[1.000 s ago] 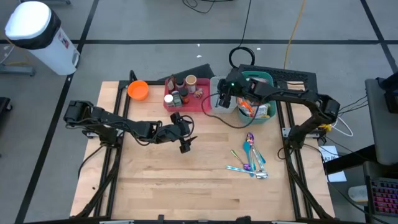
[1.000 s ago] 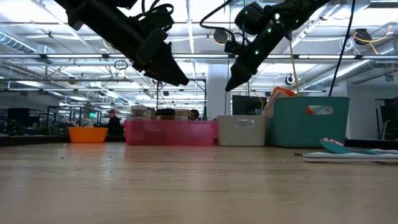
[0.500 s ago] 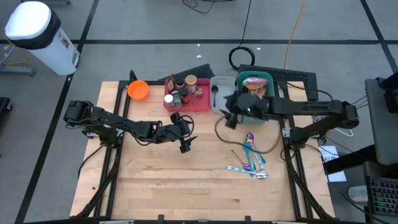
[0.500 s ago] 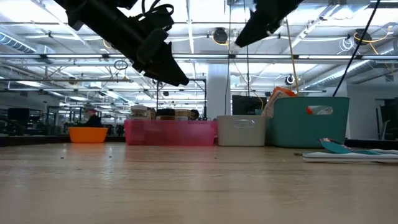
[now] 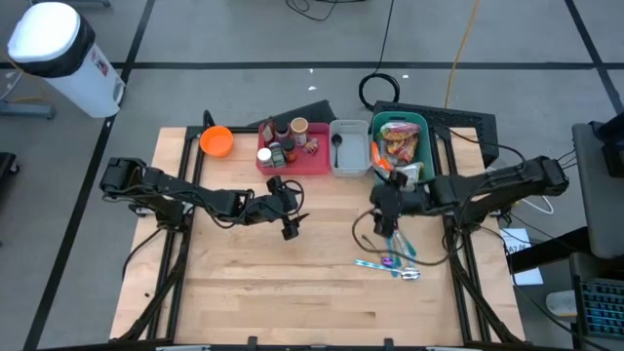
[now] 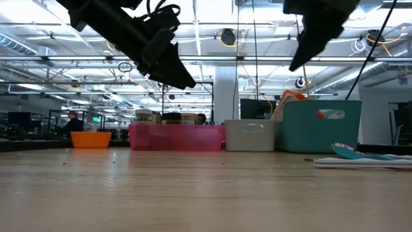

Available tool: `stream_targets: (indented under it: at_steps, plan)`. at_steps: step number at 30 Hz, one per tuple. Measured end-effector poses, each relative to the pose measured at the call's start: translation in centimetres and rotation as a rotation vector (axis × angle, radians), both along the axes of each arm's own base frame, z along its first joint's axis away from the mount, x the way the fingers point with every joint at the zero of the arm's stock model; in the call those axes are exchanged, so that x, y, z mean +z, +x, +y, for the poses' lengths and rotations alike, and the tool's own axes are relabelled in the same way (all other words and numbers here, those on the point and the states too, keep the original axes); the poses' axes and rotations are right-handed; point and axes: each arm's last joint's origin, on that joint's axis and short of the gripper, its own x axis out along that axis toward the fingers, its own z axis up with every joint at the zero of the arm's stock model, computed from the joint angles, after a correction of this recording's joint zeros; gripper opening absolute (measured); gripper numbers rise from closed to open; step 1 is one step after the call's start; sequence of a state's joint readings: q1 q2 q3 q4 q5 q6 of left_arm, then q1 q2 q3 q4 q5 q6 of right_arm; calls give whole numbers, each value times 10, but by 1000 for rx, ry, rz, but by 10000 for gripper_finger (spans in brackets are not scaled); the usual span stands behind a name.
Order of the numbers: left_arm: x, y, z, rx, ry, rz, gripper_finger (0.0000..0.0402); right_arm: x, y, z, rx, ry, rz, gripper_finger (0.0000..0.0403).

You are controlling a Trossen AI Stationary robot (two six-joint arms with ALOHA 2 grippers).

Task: Pick & Place Food Item
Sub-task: Put the bottom white and blue spoon into the white bin

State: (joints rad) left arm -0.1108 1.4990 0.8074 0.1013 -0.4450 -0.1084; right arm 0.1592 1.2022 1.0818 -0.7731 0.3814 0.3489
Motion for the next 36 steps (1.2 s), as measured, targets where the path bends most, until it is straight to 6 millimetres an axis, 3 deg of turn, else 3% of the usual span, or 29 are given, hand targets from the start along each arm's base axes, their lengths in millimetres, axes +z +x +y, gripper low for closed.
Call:
stream_targets:
  at_steps: [6,11,20,28,32,36]
  plan:
    - [0,0,0,0,-1,-1,340,-38,-1,19,112,178,-4,253]
    - [0,0,0,1,-2,-2,340,-60,-4,34,189,217,-34,253]
    - [0,0,0,1,-2,-6,340,-80,-20,63,140,316,57,253]
    - [0,0,0,3,-3,-1,340,-86,-51,102,82,445,178,253]
    - [0,0,0,16,-24,-11,340,-89,-65,114,82,441,212,249]
    - [0,0,0,29,-44,-19,340,-105,-69,119,105,398,205,234]
